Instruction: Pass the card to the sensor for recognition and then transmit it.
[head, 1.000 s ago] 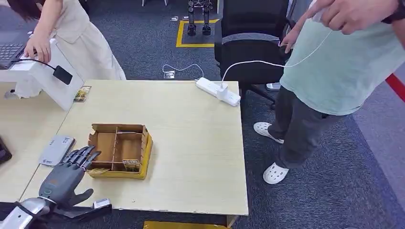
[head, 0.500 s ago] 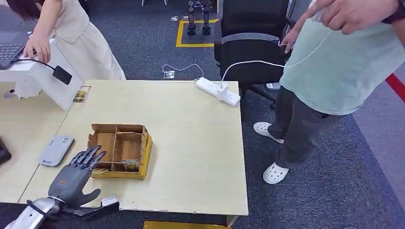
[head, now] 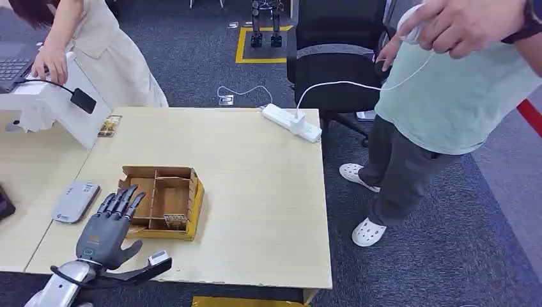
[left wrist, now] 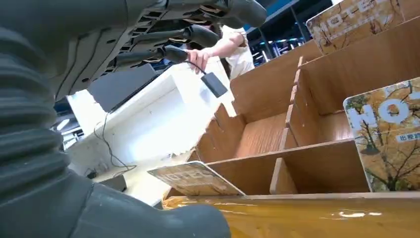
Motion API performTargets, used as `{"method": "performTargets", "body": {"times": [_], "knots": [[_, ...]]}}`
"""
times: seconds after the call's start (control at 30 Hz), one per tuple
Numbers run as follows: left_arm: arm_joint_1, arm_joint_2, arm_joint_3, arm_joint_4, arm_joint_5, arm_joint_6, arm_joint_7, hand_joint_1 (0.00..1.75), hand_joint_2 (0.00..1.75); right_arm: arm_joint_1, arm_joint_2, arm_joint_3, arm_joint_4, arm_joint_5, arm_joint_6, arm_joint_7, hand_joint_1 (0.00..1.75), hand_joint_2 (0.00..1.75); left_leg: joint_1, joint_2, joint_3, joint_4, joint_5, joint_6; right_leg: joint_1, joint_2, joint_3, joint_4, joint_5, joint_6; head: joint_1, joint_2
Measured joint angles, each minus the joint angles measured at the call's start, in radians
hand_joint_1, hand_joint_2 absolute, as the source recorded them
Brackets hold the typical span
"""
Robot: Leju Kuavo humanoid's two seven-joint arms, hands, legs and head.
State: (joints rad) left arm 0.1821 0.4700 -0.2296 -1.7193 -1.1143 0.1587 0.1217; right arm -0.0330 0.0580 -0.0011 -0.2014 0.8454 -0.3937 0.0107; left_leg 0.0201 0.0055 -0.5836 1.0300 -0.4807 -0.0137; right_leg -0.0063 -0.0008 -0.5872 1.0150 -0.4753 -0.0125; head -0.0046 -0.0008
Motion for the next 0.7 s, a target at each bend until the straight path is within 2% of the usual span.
{"method": "performTargets", "body": {"times": [0.3,0.7], "knots": [[-0.006,-0.023,0.006,0.008,0.0,0.0,0.0,0.0,1.75,0.0,0.0,-0.003,0.0,0.0,0.0,0.0,0.0,1.75,0.0,0.0,0.0,0.0,0.0,0.0,0.0,0.0,0.0,0.0,0.0,0.0,0.0,0.0],[-0.026,-0.052,0.022,0.055,-0.069,0.004,0.023,0.0,1.75,0.001,0.001,-0.007,0.0,0.01,-0.004,0.0,0.0,1.75,0.0,0.0,0.0,0.0,0.0,0.0,0.0,0.0,0.0,0.0,0.0,0.0,0.0,0.0]]}}
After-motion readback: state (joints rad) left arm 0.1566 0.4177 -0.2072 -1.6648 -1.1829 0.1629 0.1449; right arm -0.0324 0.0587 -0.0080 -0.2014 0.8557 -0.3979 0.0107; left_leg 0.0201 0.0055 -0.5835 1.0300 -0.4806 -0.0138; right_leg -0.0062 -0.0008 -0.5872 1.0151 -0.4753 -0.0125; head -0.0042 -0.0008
